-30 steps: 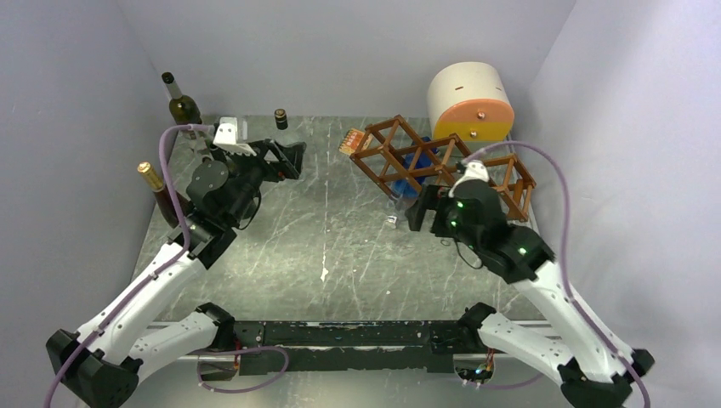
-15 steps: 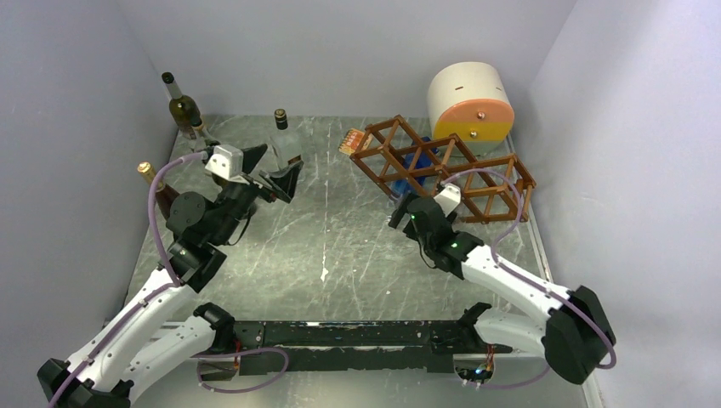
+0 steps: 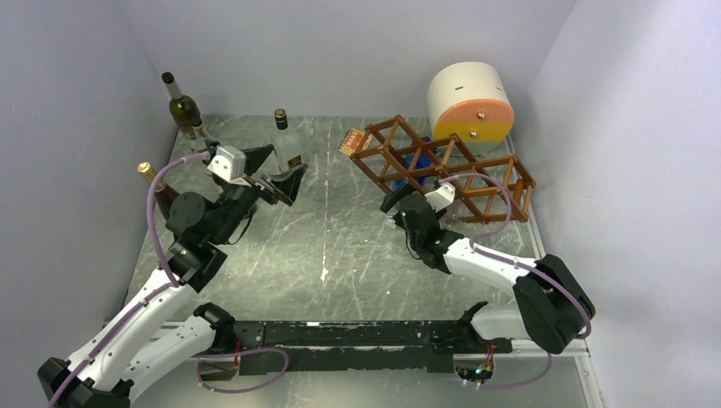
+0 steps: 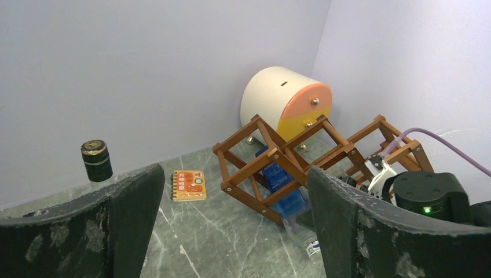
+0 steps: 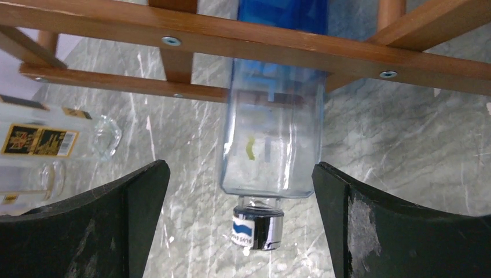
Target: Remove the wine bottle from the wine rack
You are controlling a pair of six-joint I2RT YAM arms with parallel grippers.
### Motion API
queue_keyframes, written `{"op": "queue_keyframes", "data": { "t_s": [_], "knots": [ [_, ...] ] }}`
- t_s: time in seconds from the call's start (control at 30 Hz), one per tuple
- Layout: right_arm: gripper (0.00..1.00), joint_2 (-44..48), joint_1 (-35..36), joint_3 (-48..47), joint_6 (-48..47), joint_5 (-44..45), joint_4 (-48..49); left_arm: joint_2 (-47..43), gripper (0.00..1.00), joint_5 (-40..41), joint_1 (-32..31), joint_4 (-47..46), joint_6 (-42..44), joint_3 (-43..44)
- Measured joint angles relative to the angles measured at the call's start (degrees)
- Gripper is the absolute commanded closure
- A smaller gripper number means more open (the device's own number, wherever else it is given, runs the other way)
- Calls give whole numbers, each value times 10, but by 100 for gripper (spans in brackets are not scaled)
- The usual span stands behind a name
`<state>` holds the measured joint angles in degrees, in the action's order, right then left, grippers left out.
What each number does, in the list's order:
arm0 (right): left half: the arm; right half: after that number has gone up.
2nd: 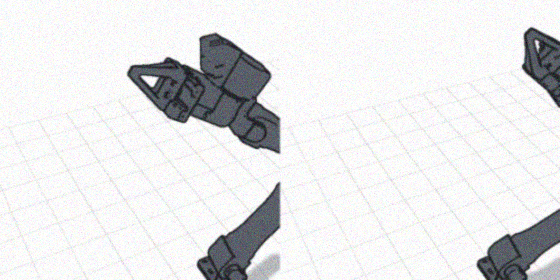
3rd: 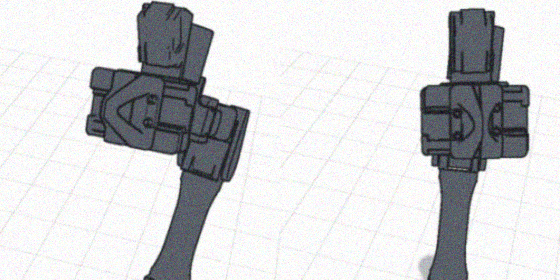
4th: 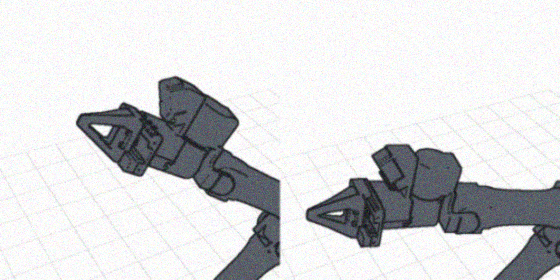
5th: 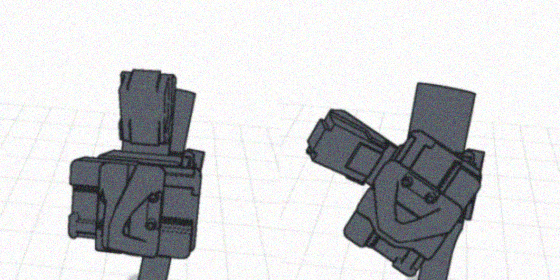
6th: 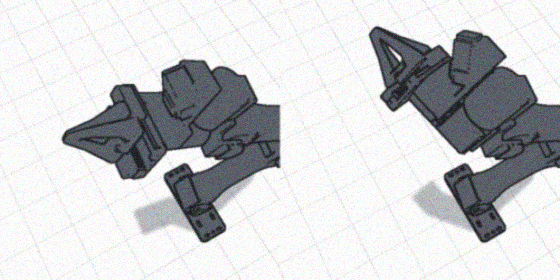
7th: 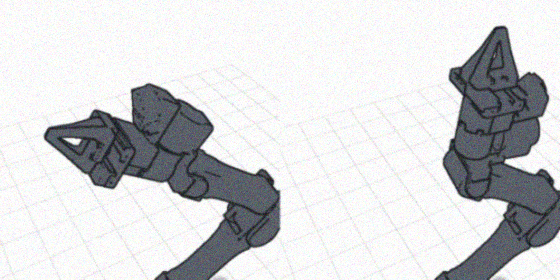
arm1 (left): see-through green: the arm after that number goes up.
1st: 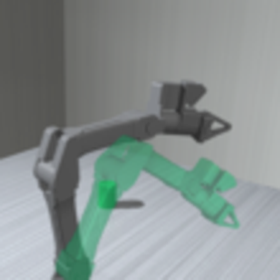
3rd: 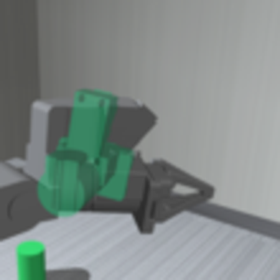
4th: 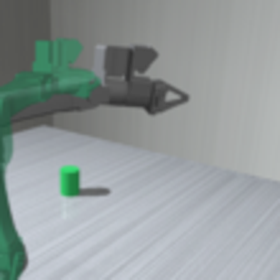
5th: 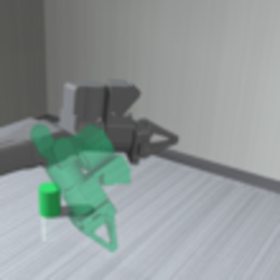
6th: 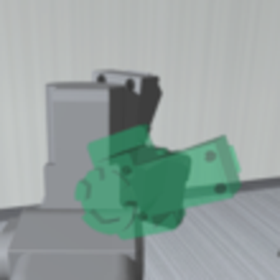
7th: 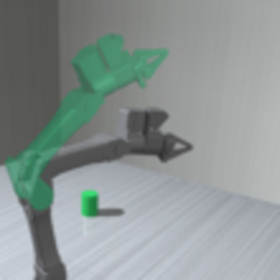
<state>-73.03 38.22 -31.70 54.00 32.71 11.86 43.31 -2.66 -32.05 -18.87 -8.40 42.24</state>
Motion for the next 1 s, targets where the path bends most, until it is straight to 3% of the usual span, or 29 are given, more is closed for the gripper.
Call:
{"op": "queue_keyframes", "data": {
  "t_s": [0.53, 1.0],
  "knots": [
    [5, -82, -53, 21, 30, -6, 97, 9, 4, -17, -1, -2, -10, 0],
    [20, -164, -53, 51, 12, 7, 273, 13, 4, -17, -3, -4, -10, -6]
  ]
}}
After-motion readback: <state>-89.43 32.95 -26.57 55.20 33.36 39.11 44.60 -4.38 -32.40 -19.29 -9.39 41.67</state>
